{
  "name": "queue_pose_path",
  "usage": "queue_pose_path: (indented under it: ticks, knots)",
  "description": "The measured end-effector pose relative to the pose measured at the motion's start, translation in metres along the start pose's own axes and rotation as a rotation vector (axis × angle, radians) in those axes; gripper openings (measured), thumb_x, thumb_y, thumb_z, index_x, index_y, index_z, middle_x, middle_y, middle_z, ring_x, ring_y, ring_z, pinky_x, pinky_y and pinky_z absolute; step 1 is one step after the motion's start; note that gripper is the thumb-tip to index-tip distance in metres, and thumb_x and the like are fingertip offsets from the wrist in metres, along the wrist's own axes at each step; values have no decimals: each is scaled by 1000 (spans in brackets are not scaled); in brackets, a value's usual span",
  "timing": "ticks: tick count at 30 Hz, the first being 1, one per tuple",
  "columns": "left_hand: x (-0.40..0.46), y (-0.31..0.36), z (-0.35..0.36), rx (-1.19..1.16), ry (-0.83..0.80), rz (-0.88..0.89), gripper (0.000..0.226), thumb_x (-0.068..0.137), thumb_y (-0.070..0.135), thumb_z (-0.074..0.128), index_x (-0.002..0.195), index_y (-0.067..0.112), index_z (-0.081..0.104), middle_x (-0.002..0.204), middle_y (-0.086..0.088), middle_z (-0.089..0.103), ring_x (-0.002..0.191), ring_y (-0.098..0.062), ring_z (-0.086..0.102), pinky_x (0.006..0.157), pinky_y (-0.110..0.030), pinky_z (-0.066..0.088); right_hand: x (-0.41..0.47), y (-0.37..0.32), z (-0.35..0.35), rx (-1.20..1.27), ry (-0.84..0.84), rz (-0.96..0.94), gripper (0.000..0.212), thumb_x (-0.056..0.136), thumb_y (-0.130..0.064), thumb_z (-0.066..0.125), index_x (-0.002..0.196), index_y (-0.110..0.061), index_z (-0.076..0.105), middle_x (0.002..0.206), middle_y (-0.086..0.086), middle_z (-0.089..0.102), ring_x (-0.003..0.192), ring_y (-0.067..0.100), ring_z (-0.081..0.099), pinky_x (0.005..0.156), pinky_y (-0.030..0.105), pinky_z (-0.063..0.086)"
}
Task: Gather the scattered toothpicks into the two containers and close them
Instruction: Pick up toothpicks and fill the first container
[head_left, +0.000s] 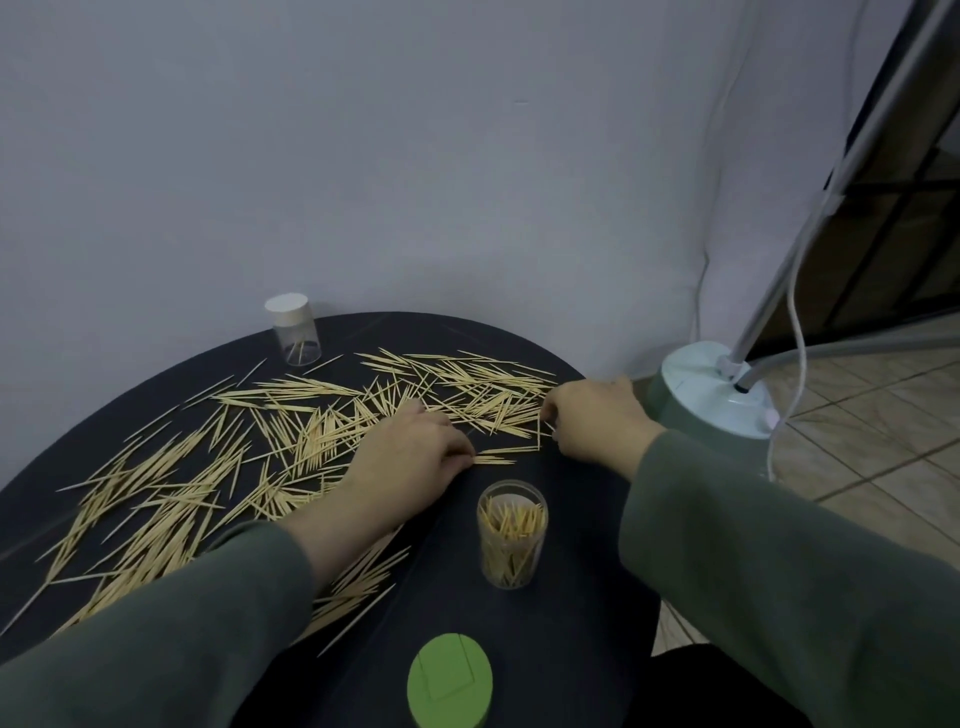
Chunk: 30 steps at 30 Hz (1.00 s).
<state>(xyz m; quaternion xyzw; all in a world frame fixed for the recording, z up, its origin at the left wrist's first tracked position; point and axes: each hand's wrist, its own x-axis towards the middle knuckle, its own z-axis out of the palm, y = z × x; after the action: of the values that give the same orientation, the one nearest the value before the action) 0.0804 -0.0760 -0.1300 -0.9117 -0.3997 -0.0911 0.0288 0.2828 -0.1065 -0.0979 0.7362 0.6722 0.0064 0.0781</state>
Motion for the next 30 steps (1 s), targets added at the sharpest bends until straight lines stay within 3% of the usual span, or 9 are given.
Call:
queue_pose_path:
  ticks: [6,10,13,15,19,22,25,30]
  knots:
    - [2,-9,-5,21,-10,-31,26,96,44,51,116,35,65,113,14,61,101,-9,45,87,-28,46,1,-6,2,189,32,-66,19,95,-19,55,105,-29,67,106,-8,66,105,15,58,106,44,32]
    - [4,-14,-7,-9,-7,-84,23,95,42,54,113,34,66,125,13,55,109,-9,43,93,-27,44,5,-13,4,225,126,-132,15,95,-32,57,106,-30,67,108,-9,66,107,15,57,105,46,28]
    - [7,-14,-7,-20,-46,-93,19,96,38,54,110,32,66,144,13,45,117,-12,41,99,-29,40,6,-16,1,174,114,-145,48,85,-59,61,125,-33,58,129,-5,57,123,20,49,107,49,28]
    - [8,-13,-8,-38,-73,-88,14,95,35,55,105,30,64,150,13,39,117,-12,41,100,-30,41,6,-18,2,102,46,-166,67,80,-64,61,139,-35,47,142,-2,47,133,24,39,110,53,26]
    - [11,-15,-10,-85,-121,-63,5,95,31,56,96,30,60,153,17,33,112,-10,41,96,-30,43,10,-17,7,119,47,-163,60,89,-55,58,143,-35,42,149,-4,41,137,23,35,110,54,24]
    - [13,-17,-12,-83,-150,-11,2,95,30,56,94,31,57,148,19,40,107,-7,42,92,-28,45,11,-15,10,132,58,-163,54,93,-50,55,143,-35,41,149,-7,42,136,22,36,110,53,24]
    - [15,-20,-12,-73,-143,27,3,95,30,56,97,29,58,128,14,56,102,-7,43,91,-27,44,12,-16,13,147,74,-173,50,94,-46,55,141,-36,44,146,-7,46,135,21,38,109,52,23]
    - [16,-23,-11,13,-94,105,13,95,35,55,107,29,59,115,15,60,97,-5,40,89,-24,42,13,-14,16,159,149,-189,40,94,-43,57,133,-37,54,136,-9,56,127,18,44,105,47,26]
